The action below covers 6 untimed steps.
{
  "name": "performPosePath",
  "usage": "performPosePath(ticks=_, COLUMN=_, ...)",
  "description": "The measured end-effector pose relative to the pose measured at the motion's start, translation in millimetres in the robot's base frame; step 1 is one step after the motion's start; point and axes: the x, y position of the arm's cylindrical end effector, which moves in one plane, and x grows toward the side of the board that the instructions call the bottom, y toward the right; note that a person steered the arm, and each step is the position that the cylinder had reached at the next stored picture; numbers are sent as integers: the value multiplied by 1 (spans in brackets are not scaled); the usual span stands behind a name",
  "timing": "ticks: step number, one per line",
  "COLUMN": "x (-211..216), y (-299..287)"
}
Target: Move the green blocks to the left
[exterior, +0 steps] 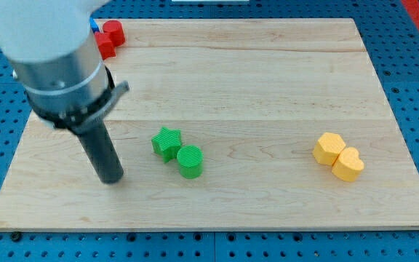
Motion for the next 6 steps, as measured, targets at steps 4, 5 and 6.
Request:
performPosePath(ticks=4, x=-8, y=126)
performPosePath(ticks=5, x=-28, y=111)
performPosePath(ticks=6, x=-47, y=66)
